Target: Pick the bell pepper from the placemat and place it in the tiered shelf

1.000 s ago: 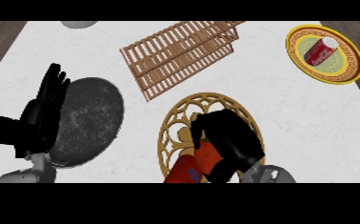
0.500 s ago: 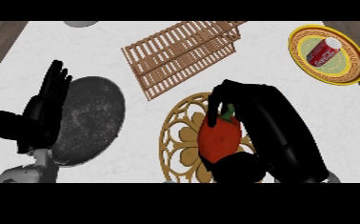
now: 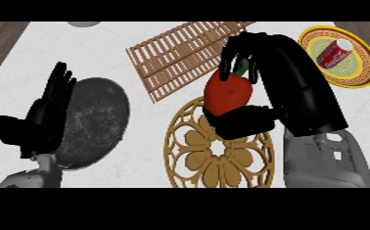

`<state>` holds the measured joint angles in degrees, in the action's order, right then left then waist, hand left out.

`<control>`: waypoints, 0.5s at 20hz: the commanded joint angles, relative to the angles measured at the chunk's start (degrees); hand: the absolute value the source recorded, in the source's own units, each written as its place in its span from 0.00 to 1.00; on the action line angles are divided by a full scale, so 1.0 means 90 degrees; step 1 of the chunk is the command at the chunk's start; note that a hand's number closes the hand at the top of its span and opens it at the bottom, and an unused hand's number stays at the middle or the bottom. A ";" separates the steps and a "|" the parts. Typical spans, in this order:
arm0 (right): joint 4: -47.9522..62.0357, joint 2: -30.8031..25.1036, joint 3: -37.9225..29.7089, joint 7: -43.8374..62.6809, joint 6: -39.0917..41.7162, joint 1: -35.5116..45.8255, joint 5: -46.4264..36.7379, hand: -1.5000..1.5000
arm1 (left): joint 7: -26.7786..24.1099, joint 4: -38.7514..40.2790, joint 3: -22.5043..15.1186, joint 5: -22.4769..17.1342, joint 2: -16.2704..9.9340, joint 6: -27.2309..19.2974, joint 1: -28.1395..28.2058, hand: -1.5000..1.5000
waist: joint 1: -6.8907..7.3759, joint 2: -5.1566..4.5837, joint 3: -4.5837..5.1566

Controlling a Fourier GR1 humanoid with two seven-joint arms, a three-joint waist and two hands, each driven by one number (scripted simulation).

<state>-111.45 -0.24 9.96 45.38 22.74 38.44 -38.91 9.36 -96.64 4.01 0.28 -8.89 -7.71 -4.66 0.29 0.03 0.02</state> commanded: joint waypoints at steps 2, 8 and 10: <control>0.1289 0.0024 -0.0492 -0.0545 -0.0727 0.0761 -0.0137 1.00 | 0.0026 -0.0141 0.0078 -0.0047 0.0003 0.0055 0.0170 0.50 | 0.0045 -0.0012 0.0000; 0.3084 0.0022 -0.0681 -0.1930 -0.1889 0.0748 -0.0497 1.00 | 0.0021 -0.0052 0.0126 -0.0059 -0.0084 0.0190 -0.0025 0.50 | 0.0060 -0.0023 -0.0002; 0.3307 -0.0112 -0.0934 -0.2210 -0.1819 0.0921 -0.0340 1.00 | 0.0078 -0.0338 0.0042 0.0047 0.0075 0.0038 0.0260 0.50 | 0.0046 -0.0011 -0.0002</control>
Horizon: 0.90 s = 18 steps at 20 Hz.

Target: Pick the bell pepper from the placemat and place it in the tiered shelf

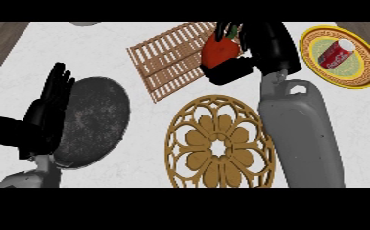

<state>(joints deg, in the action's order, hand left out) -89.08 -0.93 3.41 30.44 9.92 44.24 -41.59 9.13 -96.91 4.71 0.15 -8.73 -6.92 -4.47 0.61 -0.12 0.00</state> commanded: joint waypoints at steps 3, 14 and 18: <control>0.1999 0.0100 0.0019 -0.0808 -0.1504 0.0818 -0.0041 1.00 | 0.0006 -0.0341 -0.0218 0.0115 0.0181 -0.0014 0.0384 0.50 | 0.0104 -0.0012 0.0000; 0.4574 0.0102 -0.0708 -0.2176 -0.2558 0.1825 0.0026 1.00 | 0.0132 0.0128 -0.0062 0.0158 0.0110 0.0004 -0.0209 0.50 | 0.0063 -0.0021 0.0000; 0.5176 0.0103 -0.0950 -0.2248 -0.2728 0.2105 0.0933 0.00 | 0.0170 0.0213 -0.0163 0.0270 0.0178 -0.0070 -0.0421 0.50 | 0.0103 -0.0043 -0.0001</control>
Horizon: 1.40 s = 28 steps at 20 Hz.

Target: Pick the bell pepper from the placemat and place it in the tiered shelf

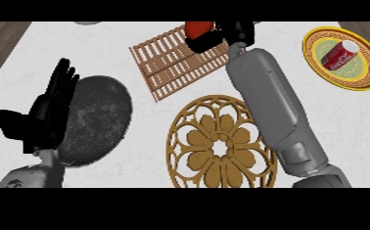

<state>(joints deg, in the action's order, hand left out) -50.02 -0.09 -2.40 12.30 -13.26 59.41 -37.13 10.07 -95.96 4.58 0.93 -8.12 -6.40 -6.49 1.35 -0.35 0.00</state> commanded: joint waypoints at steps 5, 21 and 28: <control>0.2037 -0.0300 -0.0599 -0.1006 0.0055 0.1007 0.0693 0.00 | 0.0218 -0.0262 -0.0323 0.0233 0.0249 -0.0160 0.0055 0.50 | 0.0087 -0.0043 -0.0001; 0.1128 -0.0651 -0.1402 -0.0976 0.0060 0.1089 0.1861 0.00 | -0.0101 -0.0026 0.0292 -0.0147 -0.0147 0.0228 0.0118 0.50 | -0.0133 0.0041 0.0001; 0.0899 -0.2084 -0.2022 -0.0497 0.0978 0.0597 0.2401 0.00 | -0.0184 -0.0092 -0.0018 0.0153 0.0193 -0.0035 0.0395 0.50 | -0.0192 0.0053 -0.0002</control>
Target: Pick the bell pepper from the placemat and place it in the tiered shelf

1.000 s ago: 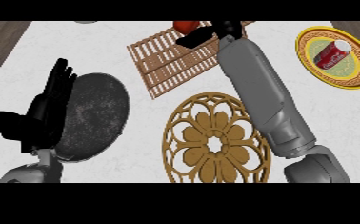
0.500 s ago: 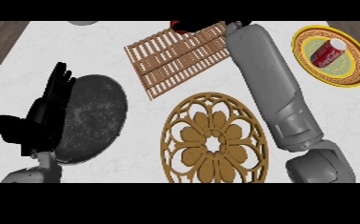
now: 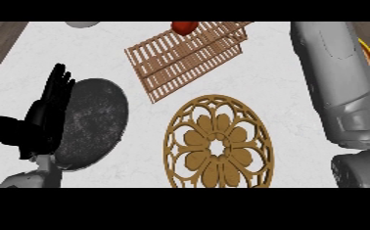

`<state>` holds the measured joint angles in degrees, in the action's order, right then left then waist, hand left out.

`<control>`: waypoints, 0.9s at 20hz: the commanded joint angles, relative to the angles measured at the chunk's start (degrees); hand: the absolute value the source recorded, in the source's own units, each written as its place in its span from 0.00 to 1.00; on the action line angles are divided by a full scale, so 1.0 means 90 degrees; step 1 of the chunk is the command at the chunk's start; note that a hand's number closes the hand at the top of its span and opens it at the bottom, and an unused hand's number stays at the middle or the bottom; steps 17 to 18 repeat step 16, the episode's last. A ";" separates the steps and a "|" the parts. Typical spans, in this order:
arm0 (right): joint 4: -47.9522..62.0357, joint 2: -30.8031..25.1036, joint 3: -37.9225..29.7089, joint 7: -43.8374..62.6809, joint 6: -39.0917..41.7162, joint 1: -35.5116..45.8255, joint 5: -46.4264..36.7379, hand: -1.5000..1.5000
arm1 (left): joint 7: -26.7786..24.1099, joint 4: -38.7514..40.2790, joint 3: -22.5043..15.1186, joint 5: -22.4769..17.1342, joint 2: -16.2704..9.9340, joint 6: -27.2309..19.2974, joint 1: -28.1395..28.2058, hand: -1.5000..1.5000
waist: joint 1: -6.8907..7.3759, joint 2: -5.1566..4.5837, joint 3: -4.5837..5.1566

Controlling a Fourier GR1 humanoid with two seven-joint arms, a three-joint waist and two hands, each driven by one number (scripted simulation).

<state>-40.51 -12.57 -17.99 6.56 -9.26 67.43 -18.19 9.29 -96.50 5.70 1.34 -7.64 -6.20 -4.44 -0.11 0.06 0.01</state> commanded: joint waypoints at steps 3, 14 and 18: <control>-0.0637 -0.1083 -0.0369 0.0325 0.0934 -0.0709 0.0501 0.00 | 0.0110 -0.0321 0.0021 -0.0100 -0.0122 0.0195 0.0213 0.50 | -0.0030 0.0022 -0.0003; -0.1110 -0.2394 -0.0901 -0.0027 0.2821 -0.1672 0.1617 0.00 | -0.0160 -0.0290 0.0218 -0.0227 -0.0154 0.0308 0.0377 0.50 | 0.0027 0.0005 -0.0001; -0.0601 -0.2188 -0.0818 -0.0699 0.2589 -0.1770 0.1519 0.00 | 0.0355 -0.0393 -0.0125 0.0030 0.0026 0.0136 0.0147 0.50 | 0.0064 -0.0016 -0.0004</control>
